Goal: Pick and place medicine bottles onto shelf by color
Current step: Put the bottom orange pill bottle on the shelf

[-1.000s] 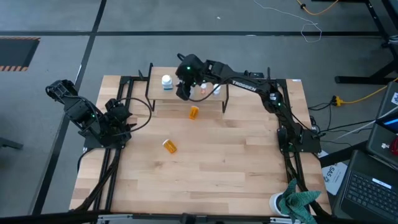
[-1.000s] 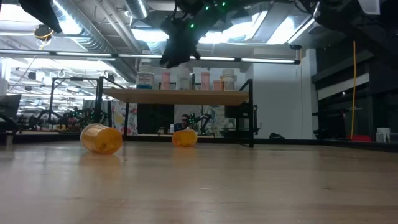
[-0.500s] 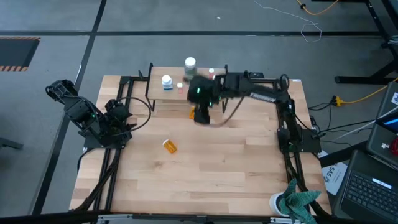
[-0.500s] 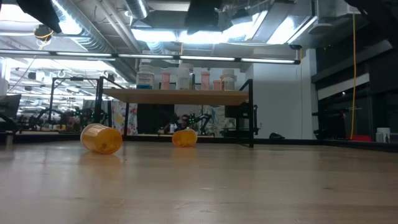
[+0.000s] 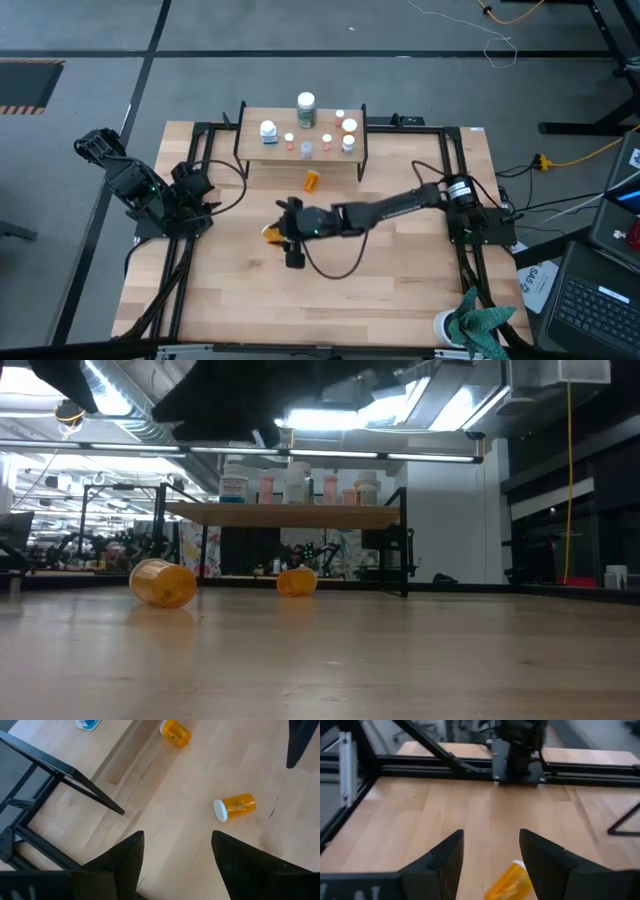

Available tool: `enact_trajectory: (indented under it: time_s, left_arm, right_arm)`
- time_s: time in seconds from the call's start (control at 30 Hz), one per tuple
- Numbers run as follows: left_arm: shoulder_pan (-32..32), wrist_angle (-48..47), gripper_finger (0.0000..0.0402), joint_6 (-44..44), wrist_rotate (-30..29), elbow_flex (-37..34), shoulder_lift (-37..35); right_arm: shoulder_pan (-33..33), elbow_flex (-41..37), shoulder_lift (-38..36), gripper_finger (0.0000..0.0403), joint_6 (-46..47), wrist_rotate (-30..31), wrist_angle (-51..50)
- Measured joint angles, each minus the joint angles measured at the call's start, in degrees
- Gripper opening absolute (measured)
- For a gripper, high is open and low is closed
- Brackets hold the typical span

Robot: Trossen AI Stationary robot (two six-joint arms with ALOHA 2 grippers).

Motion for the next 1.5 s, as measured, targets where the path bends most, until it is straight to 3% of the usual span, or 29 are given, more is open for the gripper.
enact_trajectory:
  time_s: [0.1,0.2,0.4,0.53,0.67,0.8,1.0,1.17,1.27,1.5]
  left_arm:
    - [0.0,0.04,0.0228,0.1,0.14,-0.01,0.02]
    - [0.0,0.51,0.0228,0.94,0.26,0.0,0.17]
    - [-0.04,9.7,0.0228,9.2,5.76,0.01,3.07]
    - [-0.09,17.18,0.0228,13.22,12.49,0.01,8.61]
    - [-0.09,19.63,0.0228,12.12,13.7,0.01,17.14]
    - [-0.91,19.5,0.0228,15.63,13.74,-0.01,24.99]
    - [-1.25,13.12,0.0227,16.36,14.15,0.01,30.47]
    - [1.26,2.55,0.0215,16.0,15.36,-0.01,29.24]
    - [4.07,2.25,0.02,18.69,15.36,-1.07,26.16]
    - [13.09,28.85,0.0143,27.27,18.99,-21.62,15.73]
  right_arm:
    - [1.47,-4.51,-0.02,0.0192,8.48,5.05,3.13]
    - [2.17,-6.09,0.07,0.0182,14.93,5.9,1.9]
    - [3.72,-5.46,-0.02,0.0165,15.39,5.27,2.19]
    - [3.65,-5.28,-0.11,0.0163,20.33,5.23,-1.74]
    - [3.15,-5.3,-0.09,0.0162,26.25,6.48,-12.07]
    - [3.09,-5.33,-0.09,0.0162,28.82,8.19,-19.3]
    - [3.06,-5.33,-0.09,0.0162,28.36,8.29,-19.95]
    - [3.1,-5.33,-0.09,0.0162,29.24,8.29,-19.55]
    - [3.08,-5.33,-0.09,0.0162,29.96,8.29,-18.11]
    - [2.81,-5.31,-0.09,0.0162,29.77,8.34,-13.45]
